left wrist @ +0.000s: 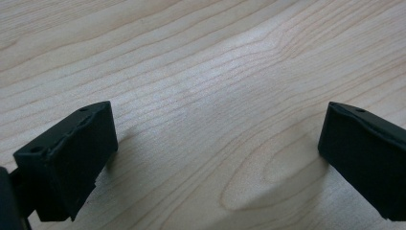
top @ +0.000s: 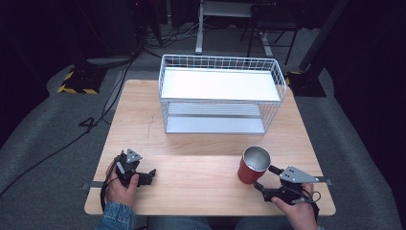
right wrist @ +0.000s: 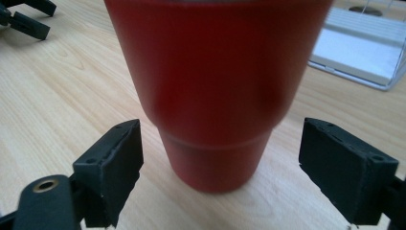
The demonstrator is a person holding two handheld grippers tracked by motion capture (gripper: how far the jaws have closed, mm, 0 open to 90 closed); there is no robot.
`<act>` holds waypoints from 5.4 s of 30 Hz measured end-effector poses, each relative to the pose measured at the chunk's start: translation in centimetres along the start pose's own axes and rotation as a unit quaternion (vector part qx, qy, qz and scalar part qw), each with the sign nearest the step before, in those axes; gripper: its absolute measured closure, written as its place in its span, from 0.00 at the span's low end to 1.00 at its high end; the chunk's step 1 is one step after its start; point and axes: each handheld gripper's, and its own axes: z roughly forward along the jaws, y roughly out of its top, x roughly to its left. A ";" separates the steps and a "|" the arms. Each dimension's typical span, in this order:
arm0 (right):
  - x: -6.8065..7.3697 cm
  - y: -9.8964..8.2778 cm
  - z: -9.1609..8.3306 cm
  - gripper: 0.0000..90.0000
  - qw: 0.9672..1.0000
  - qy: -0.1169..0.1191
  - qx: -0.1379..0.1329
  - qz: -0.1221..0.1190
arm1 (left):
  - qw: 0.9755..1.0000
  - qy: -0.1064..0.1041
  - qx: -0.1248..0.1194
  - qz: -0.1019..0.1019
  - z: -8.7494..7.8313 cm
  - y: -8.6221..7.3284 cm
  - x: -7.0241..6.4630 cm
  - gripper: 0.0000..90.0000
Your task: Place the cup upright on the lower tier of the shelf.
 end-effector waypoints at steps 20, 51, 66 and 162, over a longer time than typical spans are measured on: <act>0.0 1.8 3.6 0.06 0.999 0.021 -0.025 0.006 | 1.000 0.000 0.000 0.002 0.0 0.0 0.0 0.00; 1.0 2.8 4.2 0.07 0.997 -0.002 -0.070 0.044 | 1.000 0.000 0.001 0.003 0.0 0.0 0.0 0.00; 0.2 6.0 6.1 0.07 0.996 -0.022 -0.060 0.065 | 1.000 0.000 0.000 0.002 0.0 0.0 0.0 0.00; -2.9 12.9 23.1 0.05 0.981 -0.127 -0.122 0.079 | 1.000 -0.001 -0.001 0.003 0.1 0.1 0.1 0.00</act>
